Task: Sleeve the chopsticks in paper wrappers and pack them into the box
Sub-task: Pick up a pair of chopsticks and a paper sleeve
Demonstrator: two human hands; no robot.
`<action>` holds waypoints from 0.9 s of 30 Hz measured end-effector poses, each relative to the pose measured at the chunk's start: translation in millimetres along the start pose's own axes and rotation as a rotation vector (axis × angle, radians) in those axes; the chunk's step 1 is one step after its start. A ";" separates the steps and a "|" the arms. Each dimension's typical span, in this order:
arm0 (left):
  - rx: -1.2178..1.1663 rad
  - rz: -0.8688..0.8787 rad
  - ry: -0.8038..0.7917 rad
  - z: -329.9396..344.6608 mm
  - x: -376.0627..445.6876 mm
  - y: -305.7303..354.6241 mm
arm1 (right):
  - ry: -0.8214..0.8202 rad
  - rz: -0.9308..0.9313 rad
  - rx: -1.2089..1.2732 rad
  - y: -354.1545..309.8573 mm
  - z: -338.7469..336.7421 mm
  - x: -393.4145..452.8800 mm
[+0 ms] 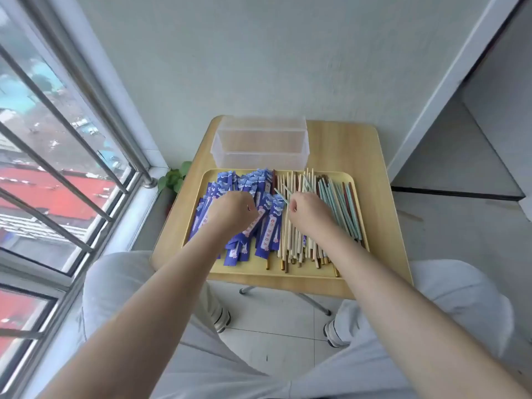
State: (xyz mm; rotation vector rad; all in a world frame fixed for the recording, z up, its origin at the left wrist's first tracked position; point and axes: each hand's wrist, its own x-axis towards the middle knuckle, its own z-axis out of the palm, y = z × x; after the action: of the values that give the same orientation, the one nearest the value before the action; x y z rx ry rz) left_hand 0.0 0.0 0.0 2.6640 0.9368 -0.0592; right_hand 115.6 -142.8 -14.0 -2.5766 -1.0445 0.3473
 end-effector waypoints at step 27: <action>-1.758 -0.245 -0.243 -4.1 11.0 -13.7 | -0.210 0.026 0.853 -17.4 -10.8 2.3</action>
State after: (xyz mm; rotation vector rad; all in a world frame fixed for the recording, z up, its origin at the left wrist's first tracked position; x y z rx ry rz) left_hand -0.1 18.0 -1.5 0.8944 0.6401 0.2589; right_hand 110.0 -131.9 2.5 -1.8059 -0.6995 0.8666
